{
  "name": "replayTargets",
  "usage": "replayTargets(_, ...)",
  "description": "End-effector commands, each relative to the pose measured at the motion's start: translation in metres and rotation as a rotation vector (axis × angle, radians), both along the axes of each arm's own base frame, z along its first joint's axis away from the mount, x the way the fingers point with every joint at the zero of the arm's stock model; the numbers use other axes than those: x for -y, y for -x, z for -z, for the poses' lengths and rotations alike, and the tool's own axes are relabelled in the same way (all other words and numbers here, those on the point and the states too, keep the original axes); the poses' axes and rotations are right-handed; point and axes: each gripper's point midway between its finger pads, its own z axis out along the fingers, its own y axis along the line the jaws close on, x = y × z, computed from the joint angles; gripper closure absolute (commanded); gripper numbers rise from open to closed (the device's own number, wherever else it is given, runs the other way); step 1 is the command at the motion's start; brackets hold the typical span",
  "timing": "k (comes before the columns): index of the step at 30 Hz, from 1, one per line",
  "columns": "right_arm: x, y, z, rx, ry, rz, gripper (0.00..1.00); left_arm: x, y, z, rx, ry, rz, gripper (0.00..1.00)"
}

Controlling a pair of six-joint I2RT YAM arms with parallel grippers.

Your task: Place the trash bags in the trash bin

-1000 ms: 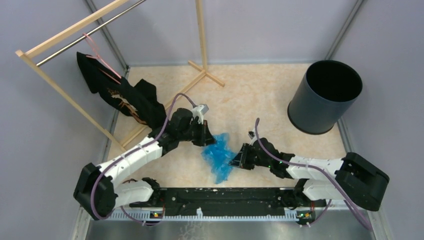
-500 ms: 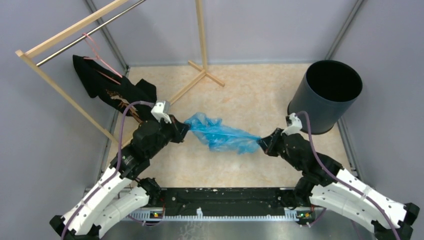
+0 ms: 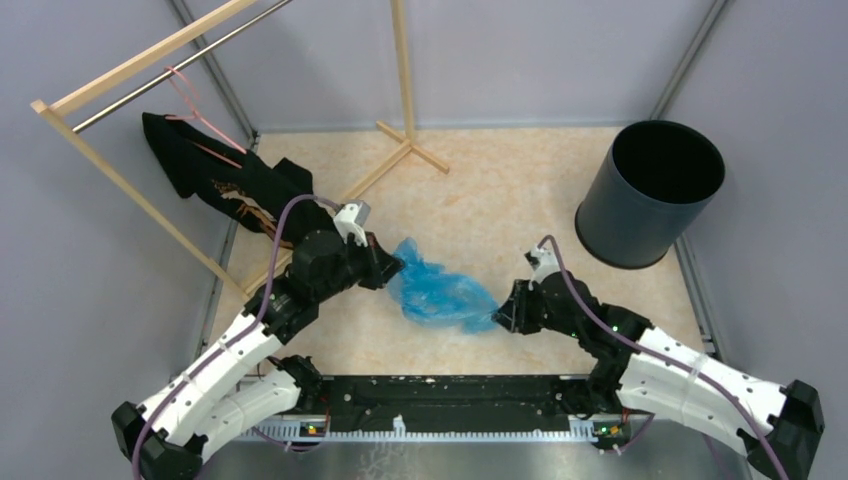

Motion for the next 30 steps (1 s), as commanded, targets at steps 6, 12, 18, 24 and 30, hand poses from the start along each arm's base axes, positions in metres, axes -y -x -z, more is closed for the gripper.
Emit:
replayTargets(6,-0.063,0.040,-0.076,0.163,-0.240,-0.450,0.60,0.066,0.065,-0.115,0.292,0.347,0.602,1.00)
replayTargets(12,-0.056,0.056,-0.116,0.273,-0.360,-0.503,0.55,0.066,0.112,-0.160,0.392,0.490,0.848,1.00)
replayTargets(18,-0.037,0.031,-0.120,0.323,-0.364,-0.296,0.61,0.072,0.053,-0.113,0.235,0.377,0.557,1.00)
replayTargets(24,-0.011,-0.001,-0.123,0.306,-0.311,-0.039,0.56,0.092,0.088,-0.147,0.239,0.557,0.871,1.00)
replayTargets(30,0.014,-0.014,-0.124,0.315,-0.305,0.121,0.56,0.118,0.068,-0.160,0.132,0.603,0.854,1.00)
